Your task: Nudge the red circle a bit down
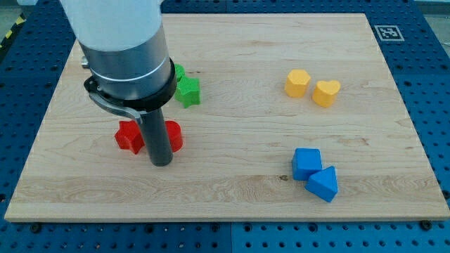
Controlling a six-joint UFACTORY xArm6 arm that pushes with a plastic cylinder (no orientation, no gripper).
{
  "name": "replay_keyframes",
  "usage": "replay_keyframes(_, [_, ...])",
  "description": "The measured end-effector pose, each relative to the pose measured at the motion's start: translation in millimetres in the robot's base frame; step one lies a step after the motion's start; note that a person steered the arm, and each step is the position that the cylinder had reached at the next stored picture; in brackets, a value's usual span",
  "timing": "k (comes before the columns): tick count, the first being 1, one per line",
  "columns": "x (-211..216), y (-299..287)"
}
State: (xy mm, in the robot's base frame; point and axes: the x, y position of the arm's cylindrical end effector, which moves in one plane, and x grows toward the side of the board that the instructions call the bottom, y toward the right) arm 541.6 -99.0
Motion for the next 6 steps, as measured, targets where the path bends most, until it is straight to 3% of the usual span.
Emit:
replay_keyframes(1, [12.8, 7.5])
replay_keyframes(3, [12.1, 115.1])
replay_keyframes(4, [-13.3, 154.2])
replay_keyframes(6, [-101.1, 158.0])
